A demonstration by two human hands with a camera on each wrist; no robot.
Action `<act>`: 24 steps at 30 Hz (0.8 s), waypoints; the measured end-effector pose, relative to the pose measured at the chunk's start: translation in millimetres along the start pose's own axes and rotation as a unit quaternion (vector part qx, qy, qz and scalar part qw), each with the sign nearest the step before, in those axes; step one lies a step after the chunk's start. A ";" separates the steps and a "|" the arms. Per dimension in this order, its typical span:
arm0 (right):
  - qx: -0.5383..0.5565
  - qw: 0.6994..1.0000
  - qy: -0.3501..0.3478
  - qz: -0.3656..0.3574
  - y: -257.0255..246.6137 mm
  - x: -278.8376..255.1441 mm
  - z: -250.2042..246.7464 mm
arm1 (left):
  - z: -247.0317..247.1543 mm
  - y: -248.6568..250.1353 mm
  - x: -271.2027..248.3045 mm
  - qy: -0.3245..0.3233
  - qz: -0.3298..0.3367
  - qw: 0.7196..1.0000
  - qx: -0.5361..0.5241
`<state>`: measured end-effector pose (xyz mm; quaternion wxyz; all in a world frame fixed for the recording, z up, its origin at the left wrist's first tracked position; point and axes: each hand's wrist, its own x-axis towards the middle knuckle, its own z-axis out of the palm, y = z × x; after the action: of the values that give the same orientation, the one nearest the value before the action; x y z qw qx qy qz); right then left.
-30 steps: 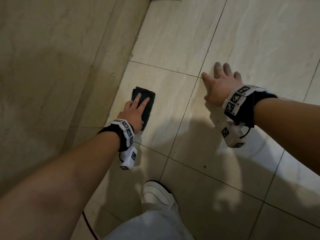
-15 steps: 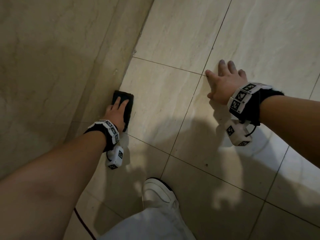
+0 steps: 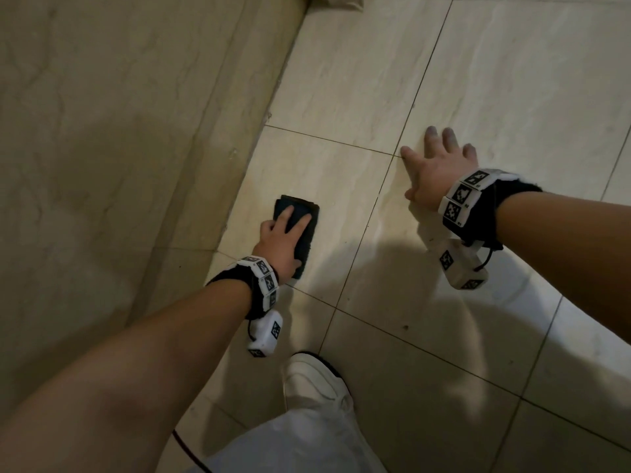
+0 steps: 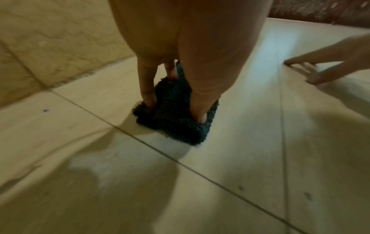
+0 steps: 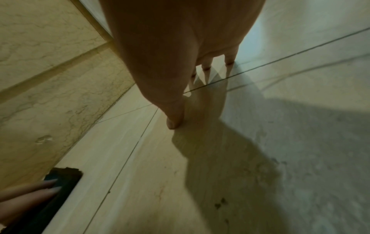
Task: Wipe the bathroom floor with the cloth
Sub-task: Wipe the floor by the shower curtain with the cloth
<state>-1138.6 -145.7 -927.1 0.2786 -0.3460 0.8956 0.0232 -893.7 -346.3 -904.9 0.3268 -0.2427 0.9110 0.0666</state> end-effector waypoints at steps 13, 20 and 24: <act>0.009 1.000 -0.005 -0.014 6.4 -2.9 1.4 | 5.8 66.5 -16.6 0.002 0.057 0.998 0.037; 0.007 1.000 -0.001 -0.010 4.6 -3.9 3.8 | 14.0 76.5 -23.0 0.010 0.088 0.993 0.074; 0.014 1.000 -0.004 -0.008 4.5 -2.8 3.9 | 17.3 82.9 -23.5 0.017 0.088 0.992 0.086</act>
<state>-1137.9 -139.7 -929.6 0.2869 -0.3492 0.8920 0.0102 -908.5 -259.6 -906.6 0.3237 -0.1335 0.9366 0.0121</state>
